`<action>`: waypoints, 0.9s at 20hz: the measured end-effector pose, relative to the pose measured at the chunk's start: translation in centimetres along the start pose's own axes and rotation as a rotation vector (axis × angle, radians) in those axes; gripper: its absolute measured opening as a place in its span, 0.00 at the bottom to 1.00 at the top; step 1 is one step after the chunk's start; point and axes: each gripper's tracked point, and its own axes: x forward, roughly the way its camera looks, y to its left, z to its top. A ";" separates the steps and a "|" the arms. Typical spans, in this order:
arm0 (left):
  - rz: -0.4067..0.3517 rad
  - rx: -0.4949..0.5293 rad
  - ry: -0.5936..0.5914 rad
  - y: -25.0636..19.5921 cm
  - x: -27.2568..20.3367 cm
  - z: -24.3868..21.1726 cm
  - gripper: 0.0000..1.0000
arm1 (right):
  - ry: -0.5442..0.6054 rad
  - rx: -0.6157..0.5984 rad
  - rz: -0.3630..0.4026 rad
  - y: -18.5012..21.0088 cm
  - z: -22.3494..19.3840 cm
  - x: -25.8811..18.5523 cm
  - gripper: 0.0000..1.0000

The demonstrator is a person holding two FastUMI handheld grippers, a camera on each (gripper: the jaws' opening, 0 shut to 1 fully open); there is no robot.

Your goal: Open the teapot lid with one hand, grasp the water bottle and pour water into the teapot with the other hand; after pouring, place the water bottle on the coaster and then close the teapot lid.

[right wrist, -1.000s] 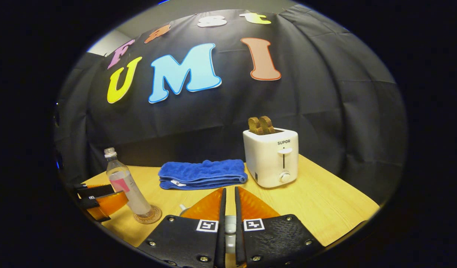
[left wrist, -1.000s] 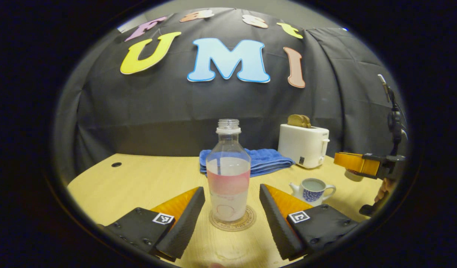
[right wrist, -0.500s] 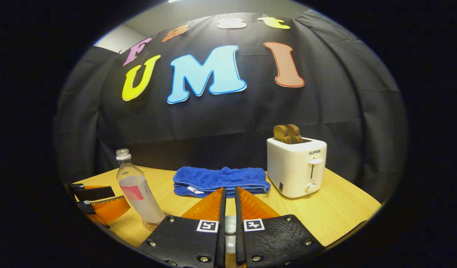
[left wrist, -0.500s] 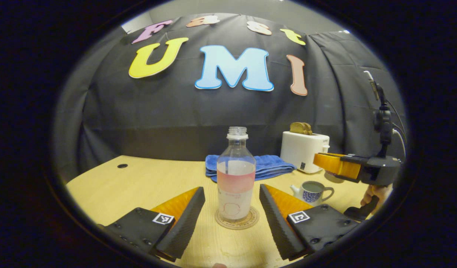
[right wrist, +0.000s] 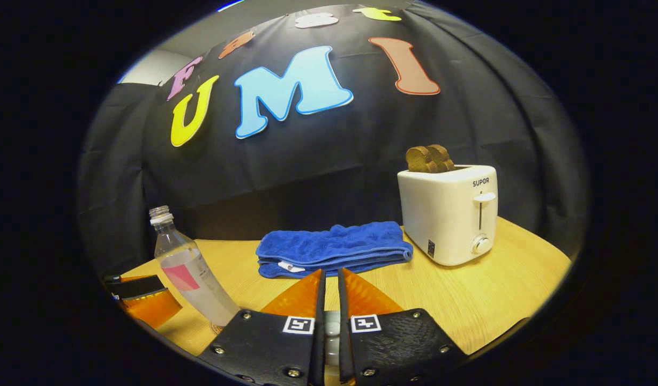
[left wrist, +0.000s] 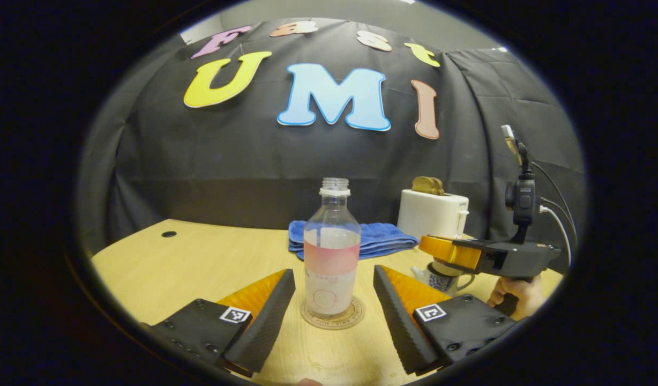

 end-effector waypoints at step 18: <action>-0.016 -0.013 0.016 -0.5 0.3 -0.3 1.00 | -0.027 -0.057 -0.051 -0.7 -0.7 0.5 0.12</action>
